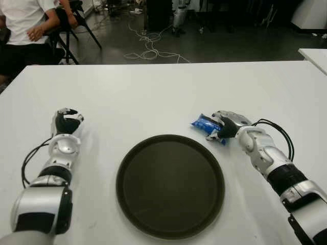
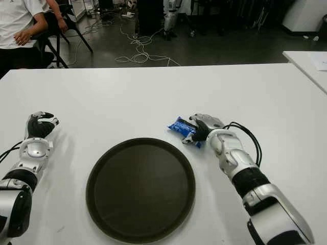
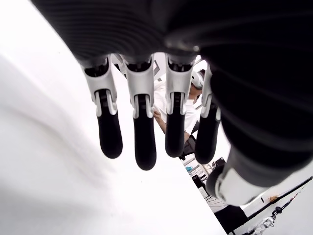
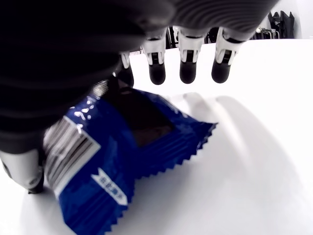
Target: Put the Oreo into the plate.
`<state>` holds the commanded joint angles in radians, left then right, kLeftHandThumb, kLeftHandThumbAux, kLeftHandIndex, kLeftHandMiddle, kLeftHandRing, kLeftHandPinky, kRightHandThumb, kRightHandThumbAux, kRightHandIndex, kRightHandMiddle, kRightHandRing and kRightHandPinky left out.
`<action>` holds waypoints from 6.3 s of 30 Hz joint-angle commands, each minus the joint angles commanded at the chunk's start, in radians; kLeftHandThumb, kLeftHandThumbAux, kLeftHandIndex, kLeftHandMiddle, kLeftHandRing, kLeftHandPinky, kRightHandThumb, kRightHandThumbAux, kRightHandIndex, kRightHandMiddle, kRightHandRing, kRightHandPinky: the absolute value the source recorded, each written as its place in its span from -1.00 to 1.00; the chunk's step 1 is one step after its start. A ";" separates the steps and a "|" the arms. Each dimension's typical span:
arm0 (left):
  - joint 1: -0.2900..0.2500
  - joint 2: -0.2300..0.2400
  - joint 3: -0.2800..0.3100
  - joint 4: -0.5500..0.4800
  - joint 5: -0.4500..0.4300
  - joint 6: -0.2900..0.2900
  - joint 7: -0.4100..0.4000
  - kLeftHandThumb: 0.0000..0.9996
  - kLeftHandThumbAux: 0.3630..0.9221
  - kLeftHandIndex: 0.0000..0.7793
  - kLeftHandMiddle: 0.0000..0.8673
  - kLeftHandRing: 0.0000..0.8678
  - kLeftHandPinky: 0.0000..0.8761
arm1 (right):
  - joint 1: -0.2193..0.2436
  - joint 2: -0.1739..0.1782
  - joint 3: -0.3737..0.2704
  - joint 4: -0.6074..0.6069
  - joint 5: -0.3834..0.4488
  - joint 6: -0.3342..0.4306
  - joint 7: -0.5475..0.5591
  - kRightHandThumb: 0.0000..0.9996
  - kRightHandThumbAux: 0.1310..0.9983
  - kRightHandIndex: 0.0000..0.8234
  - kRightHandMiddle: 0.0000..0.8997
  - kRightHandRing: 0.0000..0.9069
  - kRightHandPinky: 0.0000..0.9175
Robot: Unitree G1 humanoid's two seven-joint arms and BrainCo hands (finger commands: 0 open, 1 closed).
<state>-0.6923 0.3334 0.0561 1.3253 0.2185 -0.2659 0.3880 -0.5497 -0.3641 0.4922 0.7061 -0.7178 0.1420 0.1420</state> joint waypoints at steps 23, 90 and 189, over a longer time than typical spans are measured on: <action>0.000 0.003 -0.003 -0.001 0.005 0.002 -0.005 0.35 0.28 0.02 -0.33 -0.25 -0.19 | -0.012 0.014 -0.003 0.033 0.005 0.000 -0.005 -0.83 0.12 -1.00 -1.00 -1.00 -0.97; 0.002 0.002 -0.005 -0.002 -0.001 -0.002 -0.003 0.35 0.27 0.02 -0.32 -0.22 -0.14 | 0.028 0.090 -0.157 0.105 0.166 -0.183 -0.384 0.39 0.36 0.05 0.66 0.64 0.60; -0.002 0.004 -0.017 0.000 0.010 -0.002 0.003 0.35 0.28 0.02 -0.30 -0.22 -0.18 | -0.045 0.415 -0.732 -0.260 1.323 0.208 0.253 0.42 0.34 0.07 0.85 0.87 0.88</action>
<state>-0.6943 0.3372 0.0387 1.3253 0.2282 -0.2678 0.3908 -0.5946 0.0508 -0.2398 0.4460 0.6049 0.3496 0.3950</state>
